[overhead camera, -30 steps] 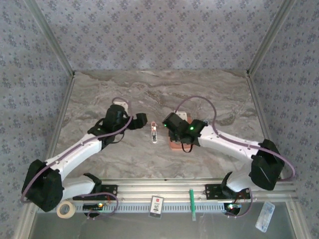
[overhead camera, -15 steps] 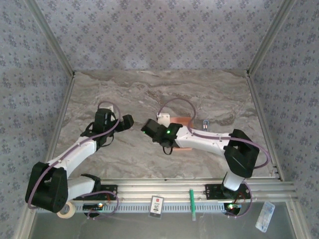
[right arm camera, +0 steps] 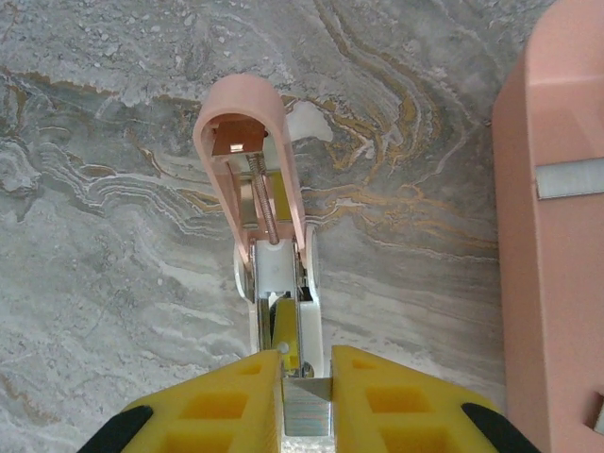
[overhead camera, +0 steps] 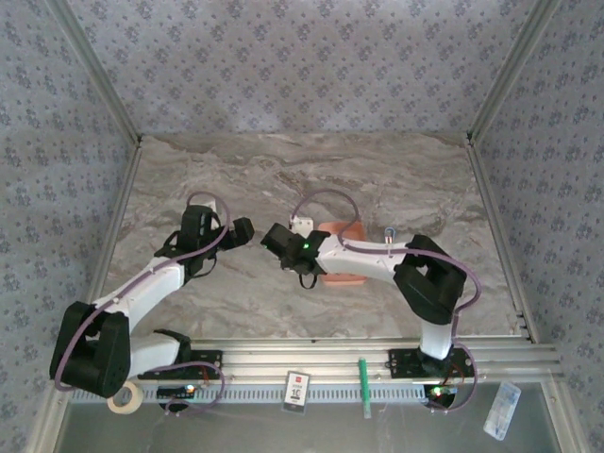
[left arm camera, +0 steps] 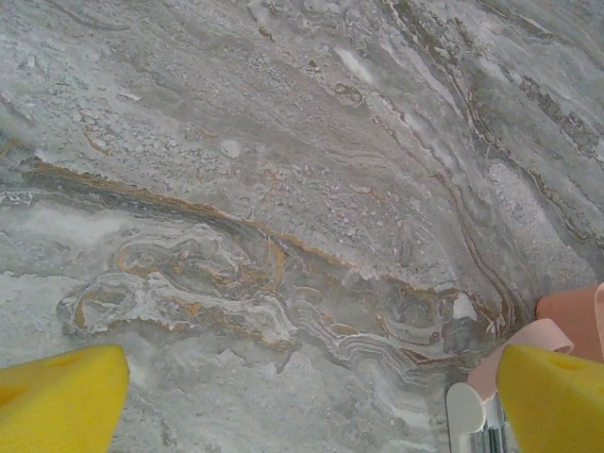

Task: Load the staples into the stapler

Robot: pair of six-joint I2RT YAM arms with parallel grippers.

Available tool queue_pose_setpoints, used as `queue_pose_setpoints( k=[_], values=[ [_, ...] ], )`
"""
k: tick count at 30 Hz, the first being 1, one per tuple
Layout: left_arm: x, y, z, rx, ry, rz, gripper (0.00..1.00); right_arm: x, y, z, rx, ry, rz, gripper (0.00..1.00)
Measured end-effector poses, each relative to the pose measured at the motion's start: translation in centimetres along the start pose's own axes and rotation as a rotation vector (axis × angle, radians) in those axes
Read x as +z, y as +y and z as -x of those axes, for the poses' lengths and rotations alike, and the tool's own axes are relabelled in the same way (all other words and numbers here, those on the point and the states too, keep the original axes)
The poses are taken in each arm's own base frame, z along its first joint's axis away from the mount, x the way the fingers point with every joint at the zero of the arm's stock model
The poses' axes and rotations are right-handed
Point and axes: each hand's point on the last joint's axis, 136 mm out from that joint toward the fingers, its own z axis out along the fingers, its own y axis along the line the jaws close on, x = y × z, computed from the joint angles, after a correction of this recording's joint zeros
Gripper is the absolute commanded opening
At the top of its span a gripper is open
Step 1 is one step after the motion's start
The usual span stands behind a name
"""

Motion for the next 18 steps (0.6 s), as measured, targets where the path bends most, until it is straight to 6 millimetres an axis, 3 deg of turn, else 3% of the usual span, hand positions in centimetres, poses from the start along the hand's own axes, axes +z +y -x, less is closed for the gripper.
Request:
queue_pose_setpoints(
  k=[7, 18],
  values=[
    [0.11, -0.01, -0.07, 0.000, 0.003, -0.002, 1.00, 0.89, 0.51, -0.67, -0.001, 0.025, 0.013, 0.20],
    [0.11, -0.12, -0.14, 0.000, 0.008, -0.008, 1.00, 1.01, 0.99, -0.02, 0.014, 0.018, 0.032, 0.20]
  ],
)
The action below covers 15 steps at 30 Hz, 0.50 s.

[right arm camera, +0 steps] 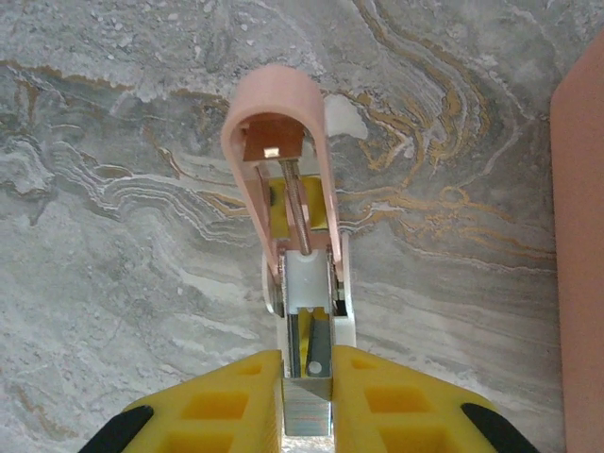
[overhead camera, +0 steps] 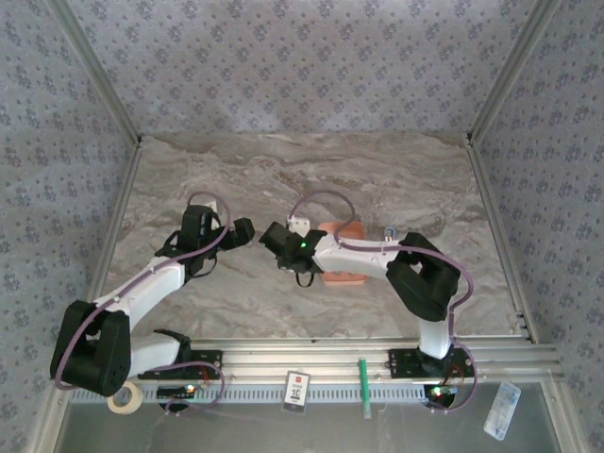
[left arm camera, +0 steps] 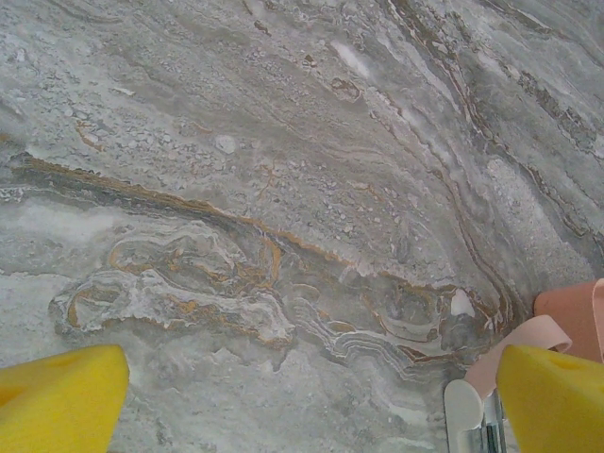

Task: Load the staples into the stapler

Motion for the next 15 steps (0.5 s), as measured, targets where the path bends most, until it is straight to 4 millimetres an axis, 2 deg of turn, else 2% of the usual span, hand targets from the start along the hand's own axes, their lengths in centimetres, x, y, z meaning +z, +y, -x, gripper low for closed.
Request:
queue_pose_setpoints(
  k=[15],
  values=[
    [0.0, 0.0, 0.0, 0.000, 0.000, 0.000, 1.00, 1.1, -0.2, 0.0, 0.002, 0.012, -0.010, 0.20]
  ],
)
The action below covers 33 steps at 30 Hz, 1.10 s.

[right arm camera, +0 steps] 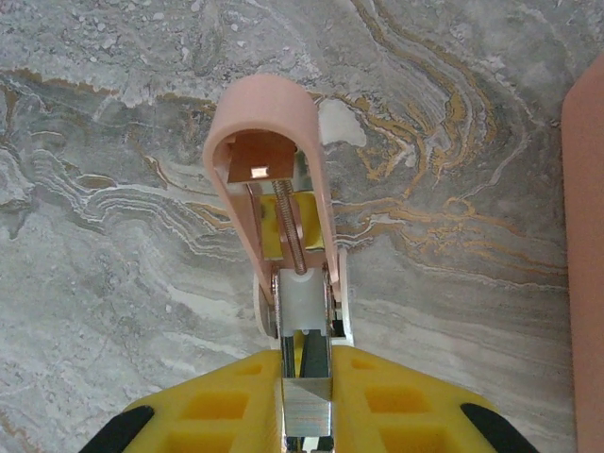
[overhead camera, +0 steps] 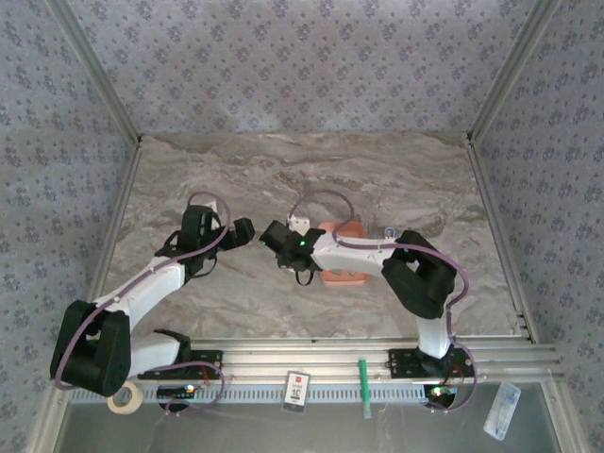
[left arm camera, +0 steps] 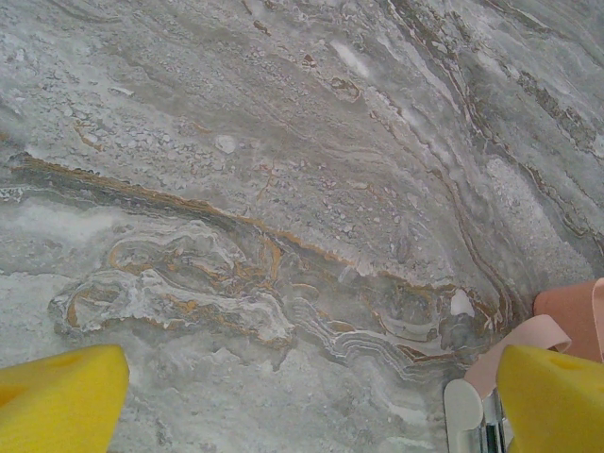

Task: Load the staples into the stapler

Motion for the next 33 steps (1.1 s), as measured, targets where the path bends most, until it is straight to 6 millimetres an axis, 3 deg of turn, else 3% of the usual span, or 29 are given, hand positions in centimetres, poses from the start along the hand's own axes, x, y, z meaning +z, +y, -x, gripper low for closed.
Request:
queue_pose_setpoints(
  k=[19, 33],
  values=[
    [0.01, 0.01, -0.01, 0.000, 0.000, 0.000, 1.00, 0.75, -0.03, -0.74, -0.008, 0.032, -0.005, 0.21],
    [0.02, 0.02, -0.02, 0.000, 0.001, 0.001, 0.99, 0.60, 0.24, -0.77, -0.008, 0.053, -0.001, 0.31]
  ],
)
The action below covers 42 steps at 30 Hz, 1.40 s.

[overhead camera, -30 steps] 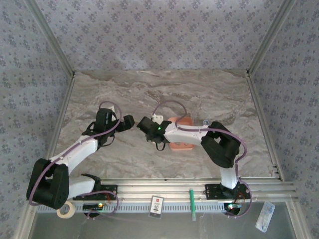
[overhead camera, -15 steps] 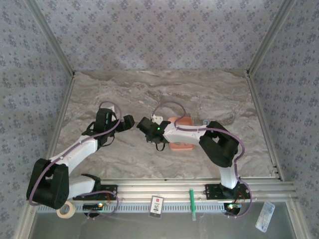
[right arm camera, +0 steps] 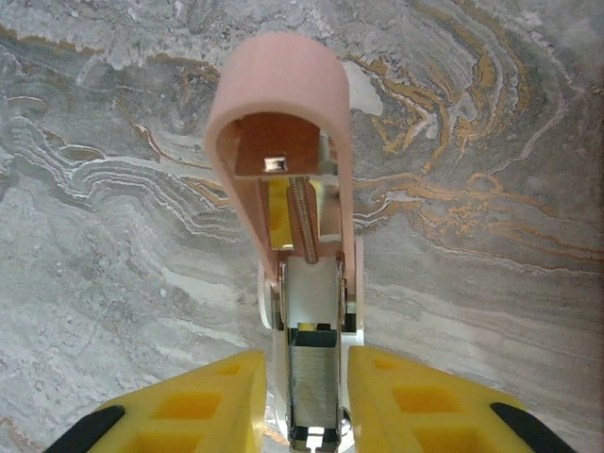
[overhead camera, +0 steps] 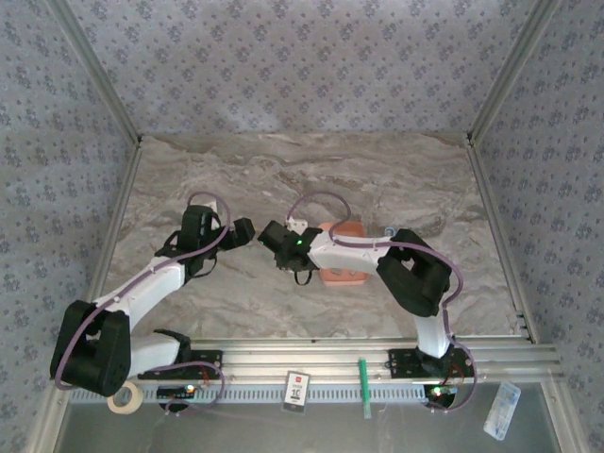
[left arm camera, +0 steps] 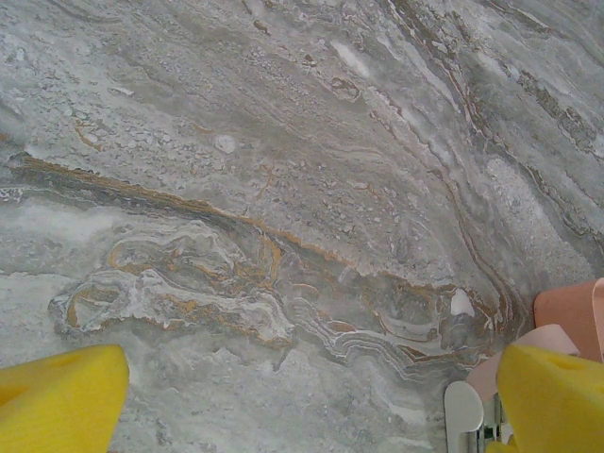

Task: Load the staples into the stapler

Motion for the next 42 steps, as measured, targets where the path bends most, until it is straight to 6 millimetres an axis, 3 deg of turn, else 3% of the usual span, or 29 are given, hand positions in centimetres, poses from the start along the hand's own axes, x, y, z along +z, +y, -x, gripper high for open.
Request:
queue_pose_setpoints(
  k=[6, 12, 17, 27, 36, 42],
  values=[
    [0.1, 0.0, -0.2, 0.000, 0.007, 0.000, 1.00, -0.8, 0.0, 0.4, -0.008, -0.004, 0.000, 0.32],
    [0.2, -0.3, -0.3, 0.005, 0.018, -0.018, 0.99, -4.5, -0.3, 2.1, -0.009, -0.034, 0.037, 0.33],
    [0.5, -0.4, -0.7, 0.011, 0.037, -0.030, 0.99, -6.4, -2.7, 4.1, 0.024, -0.021, 0.037, 0.33],
    [0.6, -0.6, -0.6, 0.016, 0.031, -0.038, 0.99, -4.4, -11.1, 5.0, 0.083, 0.141, -0.092, 0.37],
    [0.9, -0.3, -0.9, 0.021, 0.043, -0.031, 0.99, -1.7, -15.1, 3.3, 0.036, 0.297, -0.172, 0.36],
    [1.0, -0.3, -1.0, 0.020, 0.048, -0.031, 0.99, -0.3, -16.6, 2.5, 0.007, 0.358, -0.206, 0.36]
  ],
)
